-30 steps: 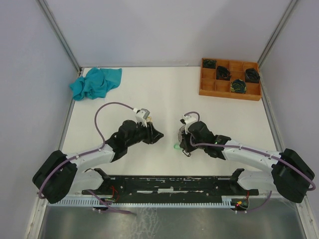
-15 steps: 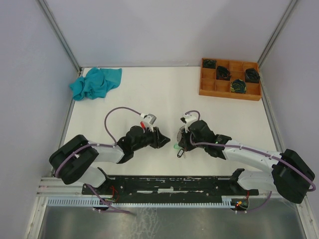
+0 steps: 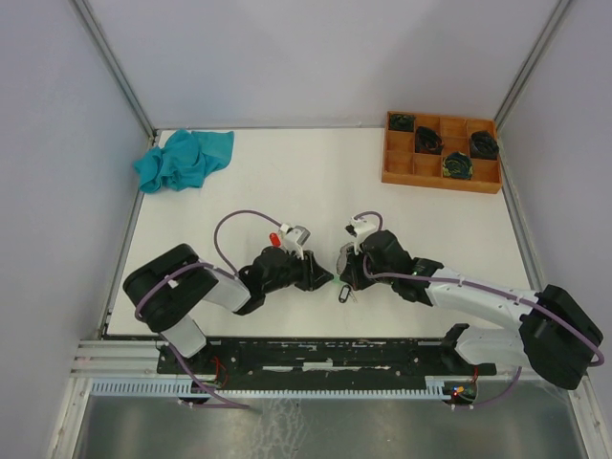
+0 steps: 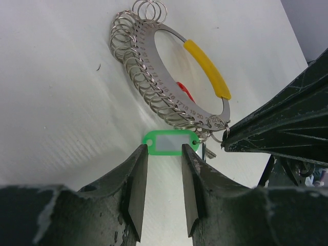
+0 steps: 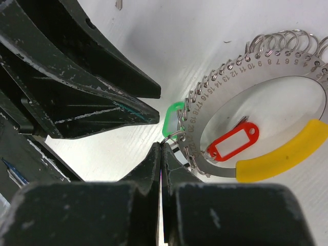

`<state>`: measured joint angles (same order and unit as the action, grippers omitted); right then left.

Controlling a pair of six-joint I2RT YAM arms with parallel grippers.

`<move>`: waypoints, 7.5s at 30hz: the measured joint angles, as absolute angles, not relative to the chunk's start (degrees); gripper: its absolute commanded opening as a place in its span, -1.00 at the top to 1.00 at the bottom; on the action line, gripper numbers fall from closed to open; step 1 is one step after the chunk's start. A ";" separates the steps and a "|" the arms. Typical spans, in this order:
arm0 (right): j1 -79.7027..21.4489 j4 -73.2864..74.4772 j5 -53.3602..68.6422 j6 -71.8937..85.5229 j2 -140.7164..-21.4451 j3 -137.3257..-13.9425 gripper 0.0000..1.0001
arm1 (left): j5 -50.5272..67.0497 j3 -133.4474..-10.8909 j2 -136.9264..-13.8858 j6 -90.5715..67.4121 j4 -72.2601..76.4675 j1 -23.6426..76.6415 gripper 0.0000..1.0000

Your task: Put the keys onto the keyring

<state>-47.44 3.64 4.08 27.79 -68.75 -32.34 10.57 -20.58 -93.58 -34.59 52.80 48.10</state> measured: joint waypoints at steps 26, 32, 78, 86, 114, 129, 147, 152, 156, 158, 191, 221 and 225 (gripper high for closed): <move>-47.22 2.44 5.61 28.91 -70.41 -32.34 0.99 | 9.91 -23.83 -102.65 -35.22 60.73 50.54 0.32; -47.22 1.93 6.22 29.32 -71.09 -32.34 0.99 | 8.86 -23.83 -104.97 -35.22 63.79 50.76 0.52; -49.41 26.24 4.38 17.02 -84.82 -52.51 0.24 | -3.60 -12.73 -79.83 -29.58 46.63 51.51 0.40; -55.20 31.81 -1.98 14.04 -92.90 -62.04 0.25 | -10.57 -7.84 -67.79 -31.62 37.91 51.35 0.32; -59.90 39.46 -20.05 16.71 -106.06 -69.43 0.89 | -14.83 -5.91 -60.90 -33.10 30.55 51.07 0.31; -58.94 32.80 -17.34 13.39 -89.10 -62.33 0.99 | -8.60 -8.73 -62.59 -31.83 35.07 50.81 0.28; -42.13 15.88 12.51 8.14 -74.83 -48.34 0.99 | 0.67 -17.67 -59.81 -22.06 34.83 49.87 0.21; -38.26 15.00 19.84 5.61 -74.61 -48.34 0.99 | 2.11 -23.97 -57.28 -13.56 26.24 49.12 0.21; -37.06 14.00 22.59 5.54 -74.63 -48.34 0.99 | 4.43 -25.34 -57.58 -11.16 25.54 48.25 0.21; -36.99 13.34 23.46 5.78 -74.67 -48.34 0.99 | 5.72 -24.56 -59.29 -11.66 27.83 48.07 0.23; -36.99 -0.32 23.09 18.85 -74.72 -41.54 0.99 | 8.05 -17.17 -81.03 -41.47 57.12 47.42 0.39; -36.58 -4.86 24.62 22.59 -76.71 -40.56 0.70 | 9.17 -17.04 -88.58 -44.18 65.87 45.32 0.95; -36.64 -3.55 24.56 22.79 -76.47 -40.56 0.51 | 9.45 -16.80 -88.55 -44.07 65.89 45.41 0.95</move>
<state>-36.64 -3.55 24.56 22.79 -76.47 -40.56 9.45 -16.80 -88.55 -44.07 65.89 45.41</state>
